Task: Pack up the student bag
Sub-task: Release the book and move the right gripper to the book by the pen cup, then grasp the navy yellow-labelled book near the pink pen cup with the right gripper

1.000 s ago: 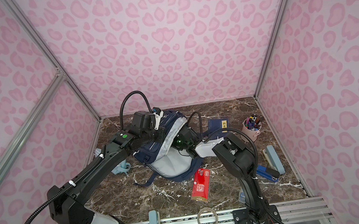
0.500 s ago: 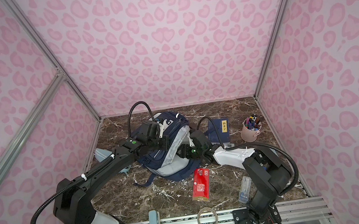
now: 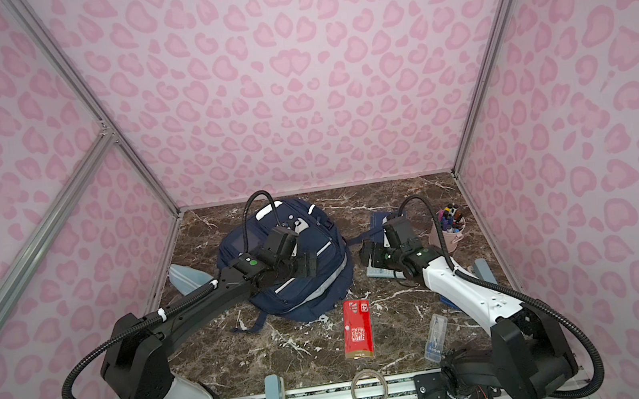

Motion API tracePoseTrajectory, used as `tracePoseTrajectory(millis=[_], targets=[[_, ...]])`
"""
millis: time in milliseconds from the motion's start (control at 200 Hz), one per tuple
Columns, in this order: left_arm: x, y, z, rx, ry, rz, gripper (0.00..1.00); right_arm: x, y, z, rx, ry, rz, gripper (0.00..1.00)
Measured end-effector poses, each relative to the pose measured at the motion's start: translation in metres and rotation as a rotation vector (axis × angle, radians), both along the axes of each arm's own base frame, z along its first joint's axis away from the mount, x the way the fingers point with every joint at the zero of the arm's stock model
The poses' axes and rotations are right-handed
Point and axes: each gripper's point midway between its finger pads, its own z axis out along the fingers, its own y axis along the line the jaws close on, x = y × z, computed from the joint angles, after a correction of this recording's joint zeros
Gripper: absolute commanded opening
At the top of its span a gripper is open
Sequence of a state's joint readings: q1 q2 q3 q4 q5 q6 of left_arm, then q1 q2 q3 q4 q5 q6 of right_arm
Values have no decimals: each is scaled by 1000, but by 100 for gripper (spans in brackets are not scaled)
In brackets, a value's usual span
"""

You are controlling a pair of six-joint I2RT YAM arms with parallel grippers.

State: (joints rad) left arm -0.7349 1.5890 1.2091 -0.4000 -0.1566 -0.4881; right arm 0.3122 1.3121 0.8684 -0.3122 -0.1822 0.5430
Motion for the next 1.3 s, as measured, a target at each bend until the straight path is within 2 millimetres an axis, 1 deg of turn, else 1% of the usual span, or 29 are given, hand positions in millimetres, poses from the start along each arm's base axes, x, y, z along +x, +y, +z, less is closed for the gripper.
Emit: tracePoseTrajectory(millis=[75, 130, 185, 240, 295, 330, 395, 430, 505, 655, 730, 810, 900, 1020, 1075, 1135, 1205, 1300], targets=[[-3, -15, 11, -56, -18, -22, 98, 18, -20, 7, -41, -33, -23, 98], [-8, -28, 15, -96, -18, -41, 98, 30, -34, 7, -74, -50, -45, 99], [-11, -41, 21, -97, -29, -44, 98, 42, -46, 2, -92, -48, -66, 99], [-15, -60, 33, -109, -62, -72, 98, 55, -59, -4, -99, -19, -88, 99], [-20, -77, 42, -144, -84, -98, 98, 75, -73, -6, -104, 0, -113, 99], [-23, -83, 43, -165, -82, -109, 98, 88, -83, -6, -116, 5, -128, 98], [-22, -87, 39, -190, -76, -104, 98, 109, -96, -10, -134, 18, -138, 96], [-23, -88, 35, -194, -67, -99, 98, 115, -98, -16, -144, 36, -131, 95], [-28, -92, 28, -203, -51, -102, 98, 122, -98, -32, -164, 83, -108, 94], [-42, -103, 23, -215, -42, -126, 98, 127, -99, -58, -191, 154, -80, 89], [-45, -105, 21, -220, -40, -127, 98, 133, -99, -73, -194, 183, -70, 87], [-46, -105, 17, -224, -32, -124, 98, 134, -99, -89, -200, 228, -65, 86], [-46, -105, 14, -226, -28, -119, 98, 134, -99, -101, -206, 254, -53, 84], [-46, -106, 15, -230, -32, -119, 98, 134, -96, -108, -201, 268, -30, 82], [-45, -106, 14, -228, -32, -119, 98, 136, -96, -110, -205, 268, -24, 77], [-45, -105, 15, -228, -34, -117, 98, 140, -97, -112, -211, 268, -25, 67], [-44, -105, 15, -230, -39, -115, 98, 147, -99, -113, -213, 264, -28, 52], [-43, -104, 13, -222, -42, -108, 98, 153, -100, -114, -204, 258, -33, 28]])
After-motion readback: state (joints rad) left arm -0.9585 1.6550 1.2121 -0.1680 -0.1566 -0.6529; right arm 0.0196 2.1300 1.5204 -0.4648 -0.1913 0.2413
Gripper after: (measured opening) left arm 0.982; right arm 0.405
